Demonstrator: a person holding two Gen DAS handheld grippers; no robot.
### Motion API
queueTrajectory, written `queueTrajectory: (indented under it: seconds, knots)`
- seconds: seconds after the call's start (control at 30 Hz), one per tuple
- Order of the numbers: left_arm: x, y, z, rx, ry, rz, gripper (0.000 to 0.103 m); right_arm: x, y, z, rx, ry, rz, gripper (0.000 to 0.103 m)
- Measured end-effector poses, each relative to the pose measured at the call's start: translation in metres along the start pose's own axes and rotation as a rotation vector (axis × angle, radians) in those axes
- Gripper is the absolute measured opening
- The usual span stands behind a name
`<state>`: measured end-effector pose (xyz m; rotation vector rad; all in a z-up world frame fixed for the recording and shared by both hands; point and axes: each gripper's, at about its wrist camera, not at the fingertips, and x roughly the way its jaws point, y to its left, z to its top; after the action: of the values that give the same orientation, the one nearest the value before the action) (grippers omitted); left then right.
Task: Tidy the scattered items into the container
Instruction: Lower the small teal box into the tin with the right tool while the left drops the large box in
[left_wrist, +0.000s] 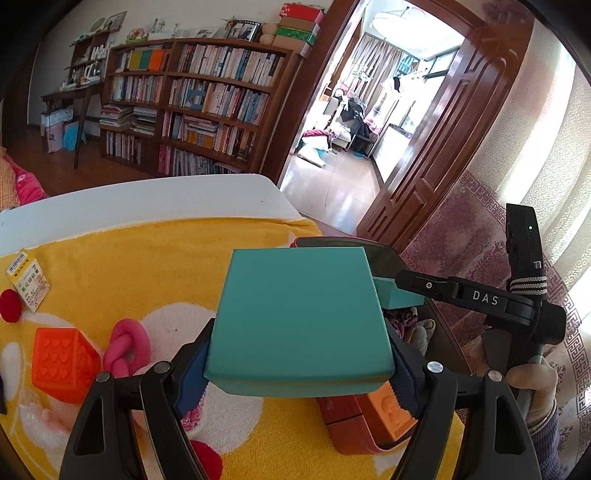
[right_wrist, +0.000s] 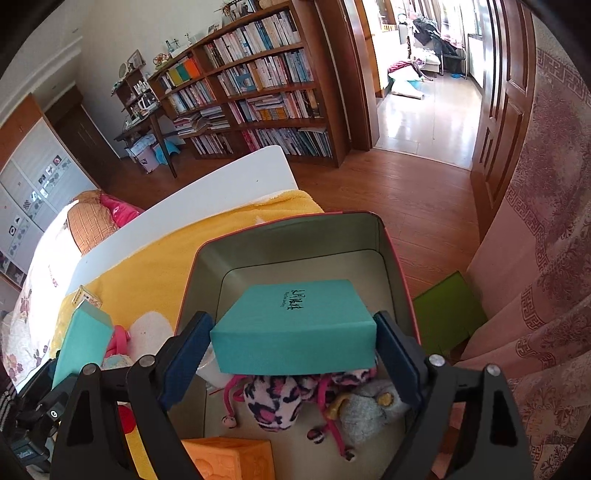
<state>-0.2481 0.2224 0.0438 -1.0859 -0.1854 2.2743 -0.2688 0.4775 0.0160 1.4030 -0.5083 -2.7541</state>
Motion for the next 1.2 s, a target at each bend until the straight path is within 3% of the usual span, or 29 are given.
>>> queueTrajectory:
  seconds: [0.13,0.33,0.5,0.73,1.0,1.2]
  knots:
    - [0.021,-0.015,0.016,0.004,0.035,-0.055,0.082,-0.026,-0.009,-0.006,0.044,-0.063,0.058,0.090]
    - [0.055,-0.042,0.039,0.018,0.086,-0.115,0.082,-0.060,-0.023,-0.019,0.078,-0.136,0.069,0.091]
    - [0.083,-0.056,0.051,0.050,0.099,-0.086,0.082,-0.074,-0.031,-0.030,0.093,-0.168,0.059,0.091]
    - [0.121,-0.049,0.037,0.010,0.199,-0.089,0.082,-0.080,-0.034,-0.037,0.103,-0.187,0.047,0.091]
    - [0.098,-0.043,0.033,-0.006,0.158,-0.105,0.082,-0.080,-0.030,-0.044,0.112,-0.194,0.061,0.091]
    - [0.060,-0.024,0.028,-0.041,0.101,-0.072,0.082,-0.079,-0.024,-0.052,0.114,-0.199,0.082,0.091]
